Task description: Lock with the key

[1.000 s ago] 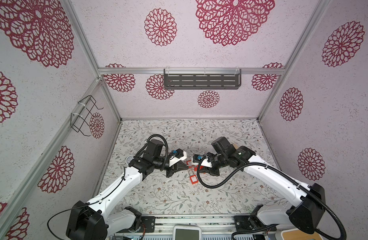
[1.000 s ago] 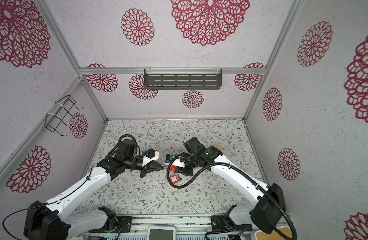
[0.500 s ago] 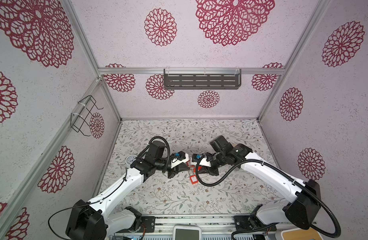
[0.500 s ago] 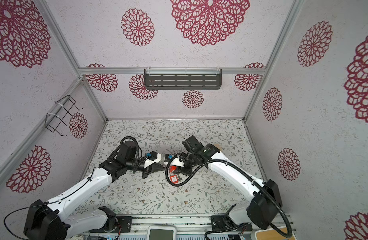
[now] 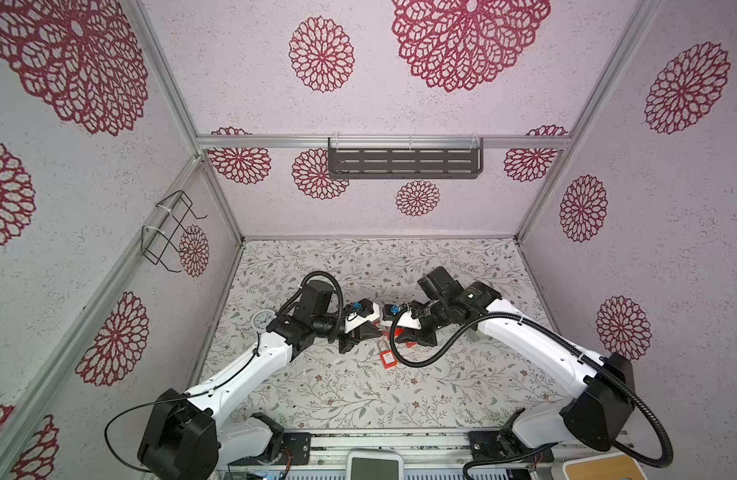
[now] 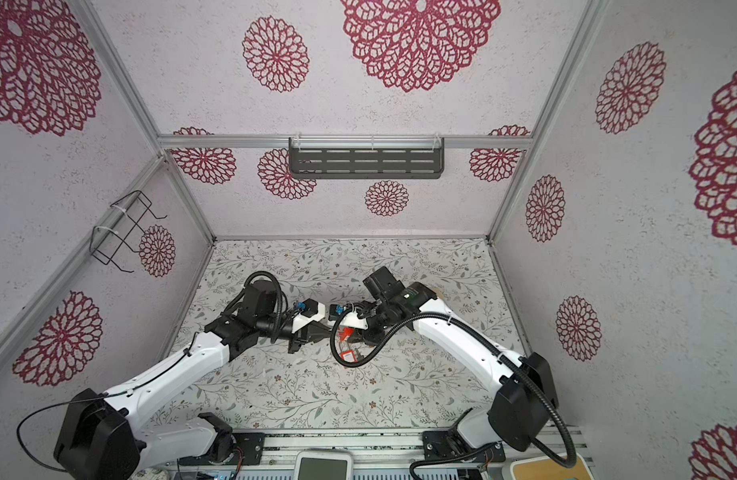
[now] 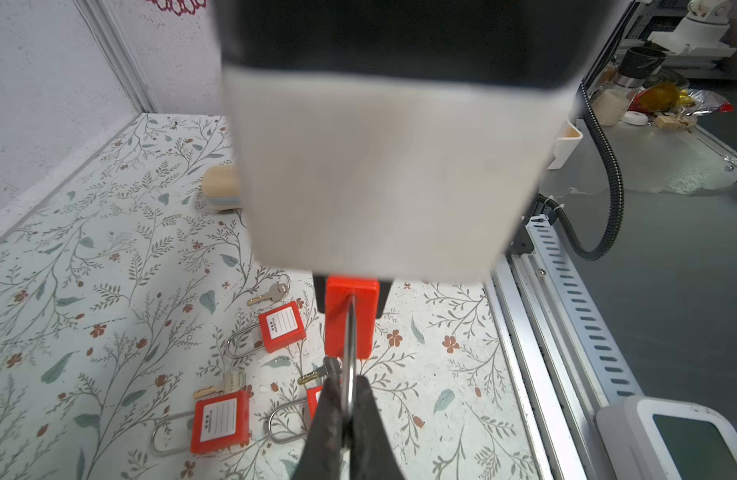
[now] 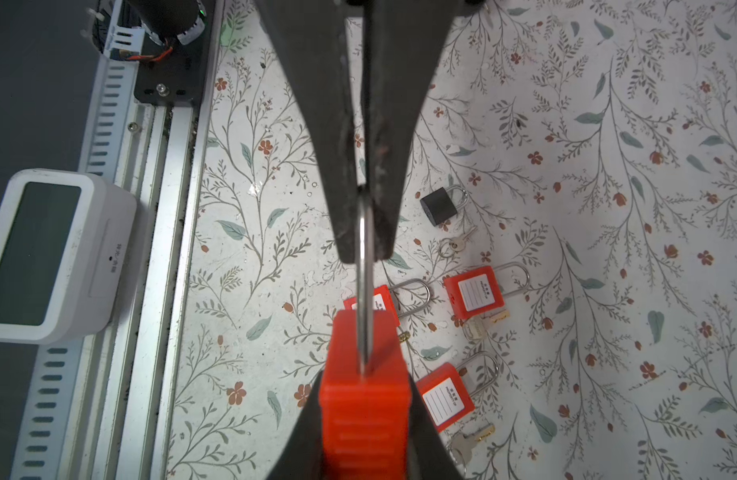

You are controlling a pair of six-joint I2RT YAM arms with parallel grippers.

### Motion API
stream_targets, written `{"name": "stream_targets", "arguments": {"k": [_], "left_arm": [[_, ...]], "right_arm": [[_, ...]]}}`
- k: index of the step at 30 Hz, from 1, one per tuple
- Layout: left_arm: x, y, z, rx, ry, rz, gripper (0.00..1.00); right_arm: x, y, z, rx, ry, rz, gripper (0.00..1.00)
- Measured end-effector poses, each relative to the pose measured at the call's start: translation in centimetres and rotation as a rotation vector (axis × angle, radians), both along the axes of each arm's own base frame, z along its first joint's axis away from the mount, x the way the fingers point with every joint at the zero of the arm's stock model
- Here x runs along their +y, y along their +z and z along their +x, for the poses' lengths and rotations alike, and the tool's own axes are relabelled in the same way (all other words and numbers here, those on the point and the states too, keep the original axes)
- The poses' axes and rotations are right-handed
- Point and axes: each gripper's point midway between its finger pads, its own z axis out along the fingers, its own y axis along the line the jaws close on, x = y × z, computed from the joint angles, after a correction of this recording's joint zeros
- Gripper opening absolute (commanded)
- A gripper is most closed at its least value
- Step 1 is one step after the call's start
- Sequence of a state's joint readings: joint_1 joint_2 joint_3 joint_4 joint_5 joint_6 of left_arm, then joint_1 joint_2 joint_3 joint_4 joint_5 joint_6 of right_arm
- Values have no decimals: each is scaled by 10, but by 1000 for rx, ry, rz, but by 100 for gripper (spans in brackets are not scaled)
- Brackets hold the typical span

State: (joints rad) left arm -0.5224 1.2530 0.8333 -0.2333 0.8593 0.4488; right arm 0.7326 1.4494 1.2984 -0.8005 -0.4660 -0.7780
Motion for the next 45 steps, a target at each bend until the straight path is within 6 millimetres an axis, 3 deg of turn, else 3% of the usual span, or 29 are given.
{"name": "stream_targets", "arguments": {"k": [13, 17, 19, 22, 29, 35, 40, 45], "left_arm": [[3, -5, 12, 13, 34, -45, 0], [8, 3, 13, 13, 40, -71, 0], [10, 4, 13, 27, 42, -82, 0], [12, 4, 11, 52, 45, -94, 0], [12, 10, 12, 56, 41, -131, 0], [11, 14, 11, 50, 30, -145, 0], [11, 15, 10, 54, 21, -151, 0], [11, 16, 8, 54, 13, -155, 0]], "right_arm": [[0, -3, 12, -33, -24, -21, 24], [3, 8, 17, -98, -20, 22, 43], [3, 18, 19, -138, -18, 46, 60], [1, 30, 18, -170, -29, 67, 68], [-12, 52, 10, -208, -58, 104, 67], [-37, 65, -1, -169, -145, 114, 57], [-59, 50, -9, -105, -214, 82, 51], [-63, 31, -7, -29, -238, 36, 50]]}}
